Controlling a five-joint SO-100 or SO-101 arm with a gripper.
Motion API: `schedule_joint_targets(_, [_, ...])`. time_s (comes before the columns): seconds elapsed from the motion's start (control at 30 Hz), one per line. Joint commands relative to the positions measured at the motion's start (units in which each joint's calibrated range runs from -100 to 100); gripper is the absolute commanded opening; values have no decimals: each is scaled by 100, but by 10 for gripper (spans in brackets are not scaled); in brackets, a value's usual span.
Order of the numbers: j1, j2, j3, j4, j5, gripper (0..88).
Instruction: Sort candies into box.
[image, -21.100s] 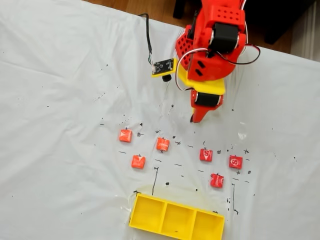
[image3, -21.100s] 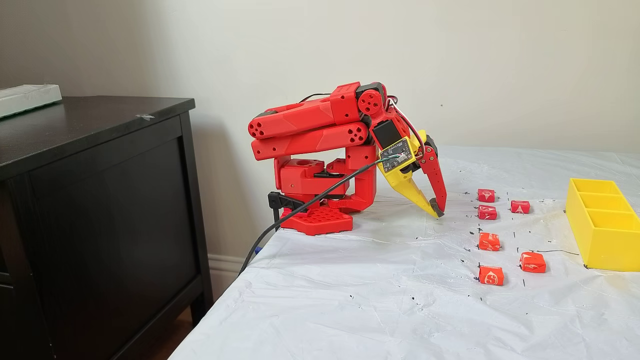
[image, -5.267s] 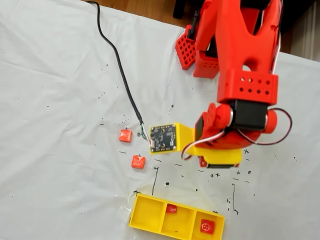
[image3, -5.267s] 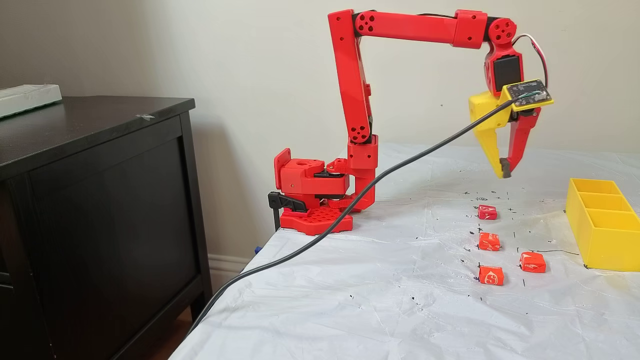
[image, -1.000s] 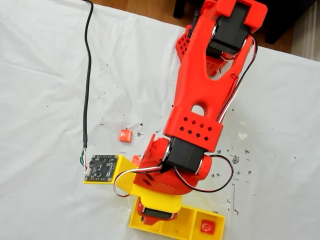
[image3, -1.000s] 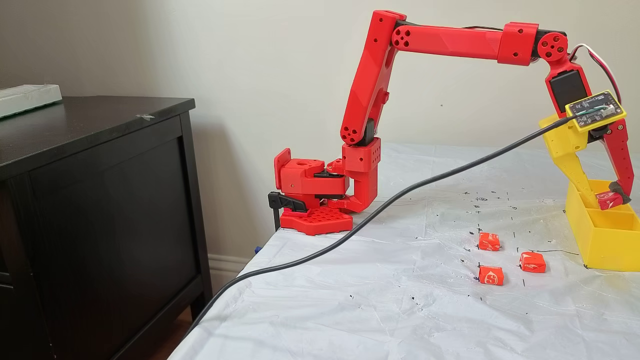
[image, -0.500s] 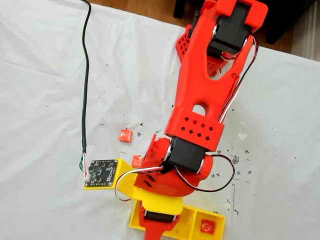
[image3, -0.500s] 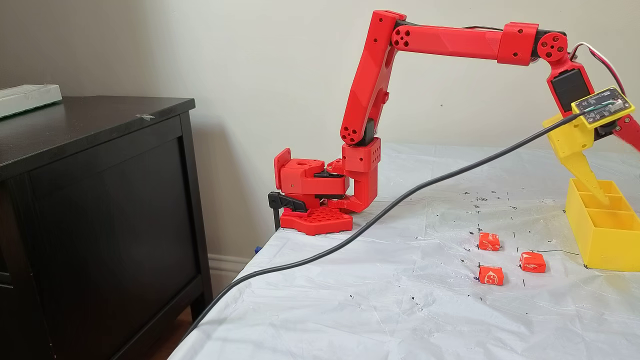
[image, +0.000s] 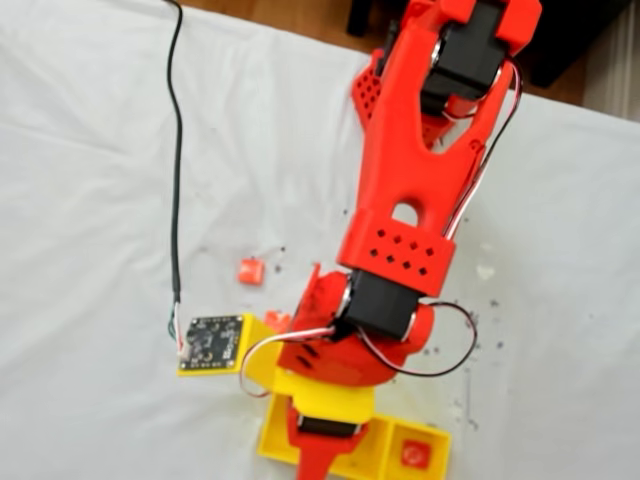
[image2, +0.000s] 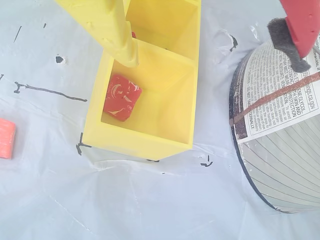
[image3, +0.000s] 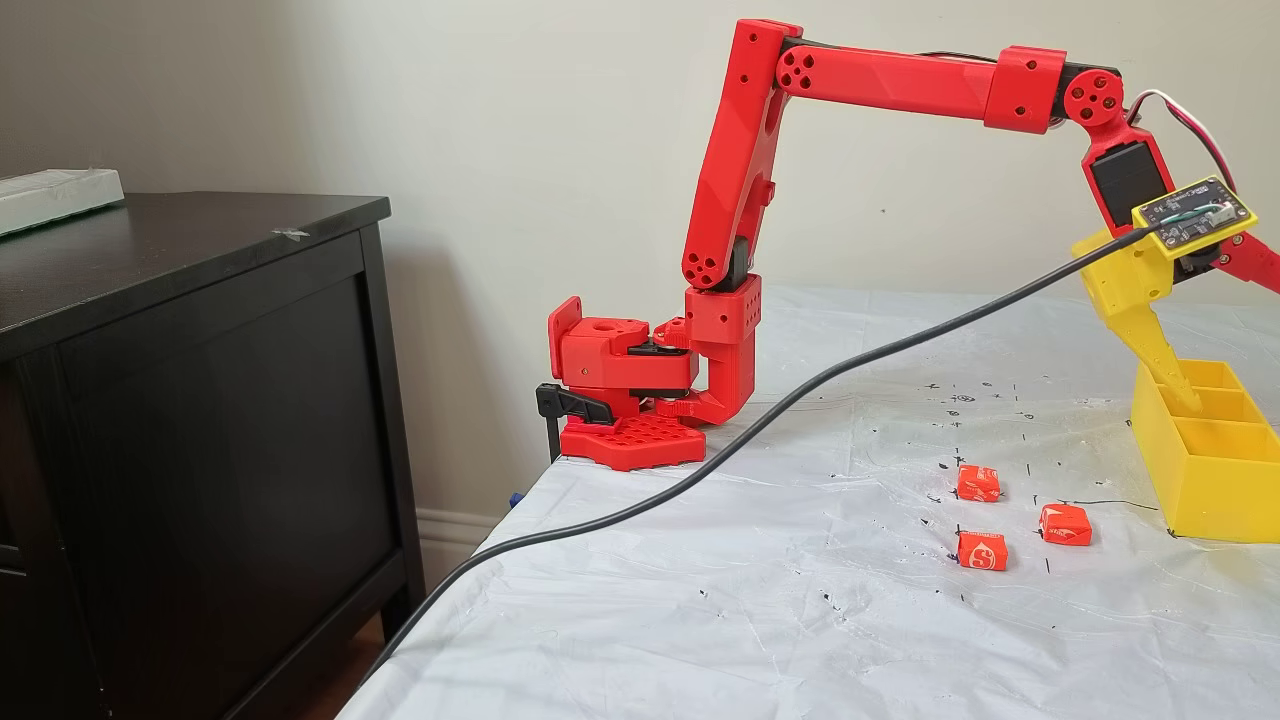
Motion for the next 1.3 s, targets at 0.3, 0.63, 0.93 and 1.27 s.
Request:
schedule_joint_targets(0.3, [-68,-2142,829,412,-10,2])
schedule_joint_targets(0.63, [357,-3635,2331,1812,391,2])
schedule_joint_targets(0.93, [539,-3194,3332,1419,479,38])
schedule_joint_targets(1.27, [475,-2651,3159,1476,601,341])
